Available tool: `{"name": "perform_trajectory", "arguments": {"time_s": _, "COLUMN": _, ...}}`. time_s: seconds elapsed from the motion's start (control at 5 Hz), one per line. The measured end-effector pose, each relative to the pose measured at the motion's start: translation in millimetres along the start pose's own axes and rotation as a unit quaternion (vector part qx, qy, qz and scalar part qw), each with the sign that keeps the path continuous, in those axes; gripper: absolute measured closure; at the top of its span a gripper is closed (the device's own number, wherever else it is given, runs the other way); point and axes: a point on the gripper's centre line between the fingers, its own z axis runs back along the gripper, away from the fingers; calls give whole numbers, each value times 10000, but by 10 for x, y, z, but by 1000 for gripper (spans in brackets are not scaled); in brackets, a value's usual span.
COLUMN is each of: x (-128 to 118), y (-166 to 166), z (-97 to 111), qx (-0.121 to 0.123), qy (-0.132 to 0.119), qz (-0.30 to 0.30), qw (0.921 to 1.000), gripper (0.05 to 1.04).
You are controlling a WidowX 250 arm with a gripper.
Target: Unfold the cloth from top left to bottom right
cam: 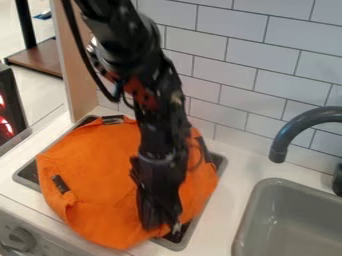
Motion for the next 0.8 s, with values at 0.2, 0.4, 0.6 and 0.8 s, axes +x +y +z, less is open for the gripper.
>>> {"name": "perform_trajectory", "arguments": {"time_s": 0.2, "x": -2, "y": -26, "z": -93, "qx": -45, "qy": 80, "qz": -393, "qw": 9992, "gripper": 1014}}
{"name": "perform_trajectory", "arguments": {"time_s": 0.4, "x": 17, "y": -12, "z": -124, "qx": -78, "qy": 149, "qz": -454, "qw": 9988, "gripper": 869}}
{"name": "perform_trajectory", "arguments": {"time_s": 0.6, "x": 10, "y": -17, "z": -120, "qx": -101, "qy": 206, "qz": -414, "qw": 9989, "gripper": 680}}
{"name": "perform_trajectory", "arguments": {"time_s": 0.8, "x": 7, "y": -22, "z": -105, "qx": -123, "qy": 203, "qz": -389, "qw": 9990, "gripper": 511}}
